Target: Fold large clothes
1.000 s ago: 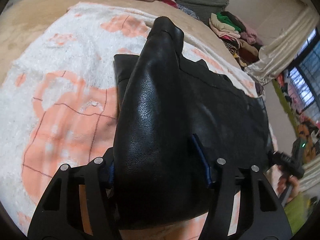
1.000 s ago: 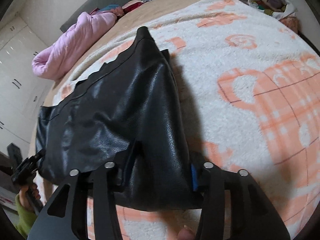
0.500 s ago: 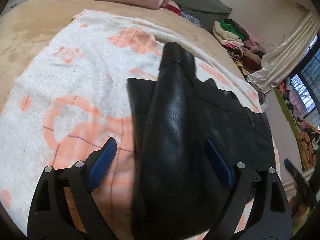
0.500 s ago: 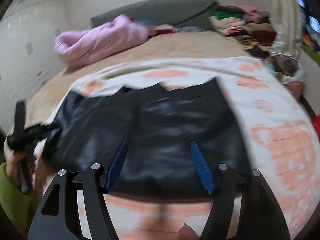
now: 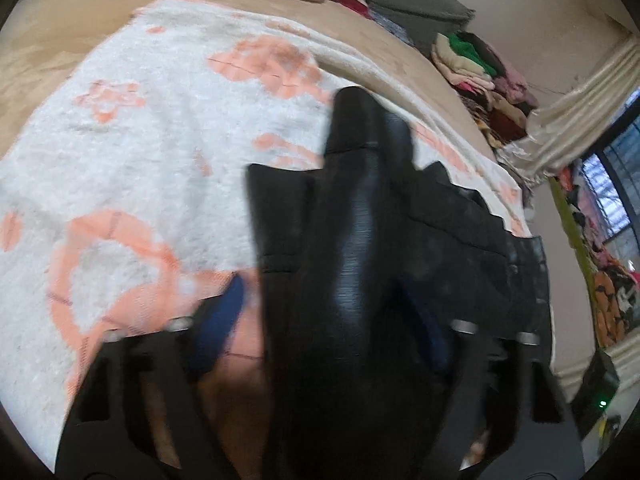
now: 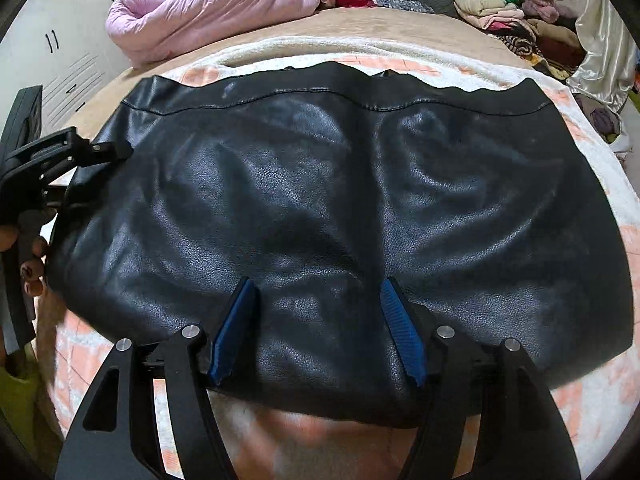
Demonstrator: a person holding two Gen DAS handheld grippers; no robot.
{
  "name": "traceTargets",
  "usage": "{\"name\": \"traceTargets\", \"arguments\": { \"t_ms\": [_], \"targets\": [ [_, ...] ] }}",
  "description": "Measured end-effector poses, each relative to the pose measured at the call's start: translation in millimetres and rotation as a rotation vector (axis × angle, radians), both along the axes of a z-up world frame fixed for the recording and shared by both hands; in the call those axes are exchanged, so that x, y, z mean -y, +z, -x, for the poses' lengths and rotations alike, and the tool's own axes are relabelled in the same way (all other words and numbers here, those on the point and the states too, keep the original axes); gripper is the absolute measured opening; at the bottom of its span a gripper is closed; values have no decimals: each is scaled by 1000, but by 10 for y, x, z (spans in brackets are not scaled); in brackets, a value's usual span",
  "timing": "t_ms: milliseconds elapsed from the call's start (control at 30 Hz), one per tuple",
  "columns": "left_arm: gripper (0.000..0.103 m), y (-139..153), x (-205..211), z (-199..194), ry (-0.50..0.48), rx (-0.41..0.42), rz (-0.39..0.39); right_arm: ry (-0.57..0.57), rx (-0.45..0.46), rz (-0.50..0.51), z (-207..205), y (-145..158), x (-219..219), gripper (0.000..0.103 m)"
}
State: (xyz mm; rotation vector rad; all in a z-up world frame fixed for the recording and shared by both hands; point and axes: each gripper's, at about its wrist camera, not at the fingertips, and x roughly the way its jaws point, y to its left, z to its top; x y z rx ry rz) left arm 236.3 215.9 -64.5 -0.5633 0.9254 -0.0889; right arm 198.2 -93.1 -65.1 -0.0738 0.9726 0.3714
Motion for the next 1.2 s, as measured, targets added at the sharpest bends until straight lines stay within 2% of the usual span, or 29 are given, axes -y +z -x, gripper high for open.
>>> {"name": "traceTargets", "arguments": {
  "t_ms": [100, 167, 200, 267, 300, 333, 400, 467, 567, 633, 733, 800, 900, 967, 1000, 1033, 1133, 1200],
  "targets": [
    [50, 57, 69, -2, -15, 13, -43, 3, 3, -11, -9, -7, 25, 64],
    [48, 100, 54, 15, -14, 26, -29, 4, -15, -20, -33, 78, 12, 63],
    [47, 132, 43, 29, -13, 34, -21, -10, -12, -46, -52, 166, 38, 59],
    [47, 189, 34, 51, -14, 50, -11, -27, 73, -99, -125, 423, 50, 58],
    [47, 208, 33, 59, -14, 57, -10, -27, 126, -107, -214, 550, 14, 54],
    [47, 230, 36, 63, -15, 63, -10, -29, 138, -109, -292, 597, -7, 46],
    [44, 273, 35, 94, -17, 77, -6, -35, 118, -114, -595, 637, -89, 38],
    [37, 299, 19, 105, -28, 89, 9, -35, 90, -113, -839, 598, -175, 38],
    [37, 338, 32, 99, -42, 97, 1, -49, 40, -44, -1116, 451, -325, 38],
    [37, 320, 34, 79, -43, 94, 3, -68, -56, -18, -1273, 175, -337, 39],
    [37, 282, 26, 33, -43, 84, -3, -75, -51, -29, -1251, 3, -339, 39],
    [37, 244, 11, 6, -39, 69, 1, -66, -34, -22, -1206, 21, -344, 39],
    [38, 215, -15, -27, -43, 54, 6, -24, 29, -49, -1011, 207, -318, 43],
    [43, 185, -40, -58, -46, 44, 7, 75, 138, -64, -665, 433, -385, 56],
    [44, 172, -47, -80, -50, 40, 4, 150, 199, -58, -414, 526, -469, 69],
    [46, 162, -58, -92, -51, 38, -2, 199, 229, -53, -266, 565, -524, 77],
    [52, 150, -96, -152, -58, 29, -2, 373, 319, 15, 261, 605, -821, 81],
    [54, 159, -133, -188, -54, 32, -1, 467, 377, 103, 572, 525, -1051, 83]
  ]
}}
